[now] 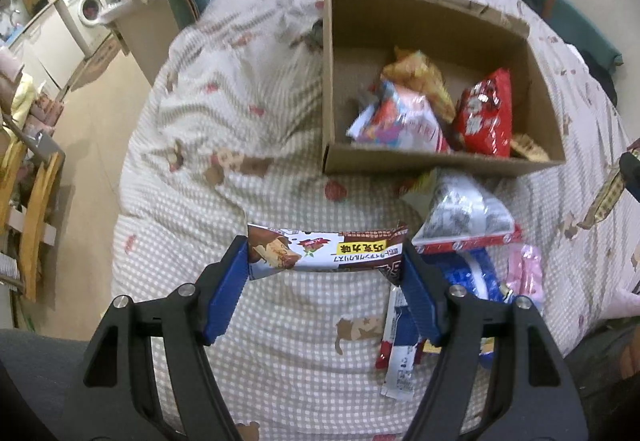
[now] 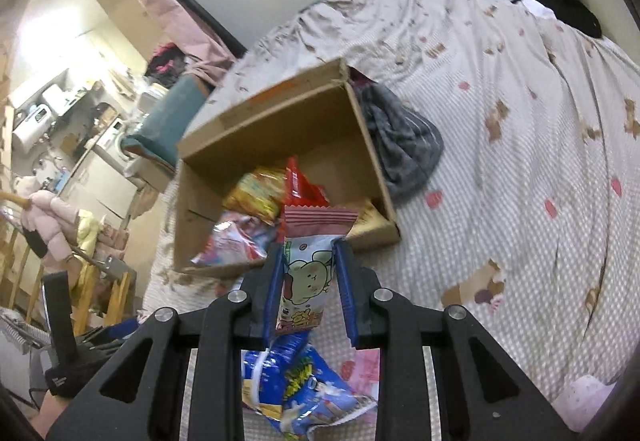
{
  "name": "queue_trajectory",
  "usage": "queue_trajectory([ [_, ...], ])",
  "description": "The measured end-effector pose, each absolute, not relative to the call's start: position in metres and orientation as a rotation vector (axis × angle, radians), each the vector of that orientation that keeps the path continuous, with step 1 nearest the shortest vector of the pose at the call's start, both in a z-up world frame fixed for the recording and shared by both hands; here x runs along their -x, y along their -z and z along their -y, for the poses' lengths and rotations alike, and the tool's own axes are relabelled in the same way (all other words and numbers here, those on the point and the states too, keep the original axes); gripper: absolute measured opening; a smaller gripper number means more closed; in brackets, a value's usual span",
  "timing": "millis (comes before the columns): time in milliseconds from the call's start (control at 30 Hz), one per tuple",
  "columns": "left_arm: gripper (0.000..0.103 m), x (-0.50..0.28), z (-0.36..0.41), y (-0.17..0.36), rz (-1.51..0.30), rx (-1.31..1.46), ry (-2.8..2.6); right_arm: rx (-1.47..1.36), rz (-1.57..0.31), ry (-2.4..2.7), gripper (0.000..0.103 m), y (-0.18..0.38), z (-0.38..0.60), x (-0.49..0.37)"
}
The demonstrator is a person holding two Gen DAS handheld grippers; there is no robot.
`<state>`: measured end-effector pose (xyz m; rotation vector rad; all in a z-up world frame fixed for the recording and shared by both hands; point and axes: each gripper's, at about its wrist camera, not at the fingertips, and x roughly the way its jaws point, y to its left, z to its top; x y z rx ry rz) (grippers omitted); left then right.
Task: Organize snacks
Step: 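Lift the chocolate bar and pink packet toward the box opening, then open the left tool over the box to drop the chocolate bar while the right tool drops the pink packet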
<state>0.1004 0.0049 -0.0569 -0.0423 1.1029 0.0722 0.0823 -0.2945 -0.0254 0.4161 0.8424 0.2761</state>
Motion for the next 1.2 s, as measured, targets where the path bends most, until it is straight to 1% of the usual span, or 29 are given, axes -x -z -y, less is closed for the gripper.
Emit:
queue_trajectory([
  [167,0.069,-0.116,0.0,0.031,-1.062,0.047,-0.031,-0.416,-0.808,-0.305,0.027,0.014,0.286,-0.097],
  [300,0.069,-0.135,0.01,0.011,-1.01,-0.004,-0.017,-0.411,-0.784,-0.312,0.027,0.002,0.285,-0.107],
  [600,0.069,-0.19,0.016,-0.011,-0.944,-0.047,-0.018,-0.345,-0.758,-0.302,0.027,-0.014,0.278,-0.152],
  [733,0.069,-0.21,0.022,-0.009,-0.929,-0.061,-0.022,-0.304,-0.76,-0.288,0.027,-0.01,0.273,-0.175],
  [1033,0.069,-0.225,0.029,0.021,-0.877,-0.093,-0.015,-0.312,-0.839,-0.259,0.027,0.031,0.274,-0.194],
  [1200,0.069,-0.232,0.036,0.037,-0.904,-0.099,0.011,-0.273,-0.861,-0.241,0.027,0.042,0.271,-0.199],
])
